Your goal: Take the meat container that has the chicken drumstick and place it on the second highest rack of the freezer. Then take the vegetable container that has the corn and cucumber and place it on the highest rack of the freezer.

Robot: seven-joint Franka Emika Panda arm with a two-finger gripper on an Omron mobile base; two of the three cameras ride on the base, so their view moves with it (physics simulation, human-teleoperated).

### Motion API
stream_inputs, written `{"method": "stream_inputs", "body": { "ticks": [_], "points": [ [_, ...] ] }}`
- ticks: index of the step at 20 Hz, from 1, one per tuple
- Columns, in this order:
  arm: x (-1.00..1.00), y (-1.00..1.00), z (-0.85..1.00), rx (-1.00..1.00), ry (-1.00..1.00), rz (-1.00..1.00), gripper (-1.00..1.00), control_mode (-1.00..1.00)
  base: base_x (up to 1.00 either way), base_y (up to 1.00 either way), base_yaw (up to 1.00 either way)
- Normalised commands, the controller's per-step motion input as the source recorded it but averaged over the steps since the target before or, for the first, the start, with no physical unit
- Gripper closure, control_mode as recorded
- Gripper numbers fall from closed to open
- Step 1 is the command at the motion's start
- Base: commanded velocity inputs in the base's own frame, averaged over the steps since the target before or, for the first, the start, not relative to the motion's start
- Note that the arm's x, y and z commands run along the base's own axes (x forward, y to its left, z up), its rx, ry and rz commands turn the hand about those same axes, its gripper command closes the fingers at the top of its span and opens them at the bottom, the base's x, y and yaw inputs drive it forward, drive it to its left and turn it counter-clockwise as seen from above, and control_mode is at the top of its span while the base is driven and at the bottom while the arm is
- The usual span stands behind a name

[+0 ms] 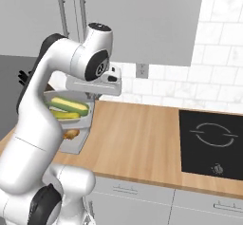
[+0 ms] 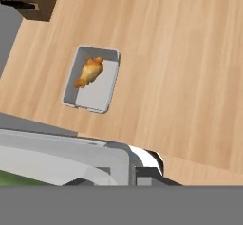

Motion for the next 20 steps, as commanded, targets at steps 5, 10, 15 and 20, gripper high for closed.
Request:
{"method": "stream_inputs", "body": {
  "ticks": [5, 10, 15, 20],
  "points": [
    [-0.01, 0.0, 0.0, 0.0, -0.02, -0.02, 1.0, 1.0, 0.0, 0.0, 0.0],
    [0.0, 0.0, 0.0, 0.0, 0.0, 0.0, 1.0, 1.0, -0.09, 0.0, 0.0],
    [0.0, 0.0, 0.0, 0.0, 0.0, 0.0, 1.0, 1.0, -0.74, 0.0, 0.0],
    [0.0, 0.0, 0.0, 0.0, 0.0, 0.0, 1.0, 1.0, -0.52, 0.03, 0.0]
  ]
}}
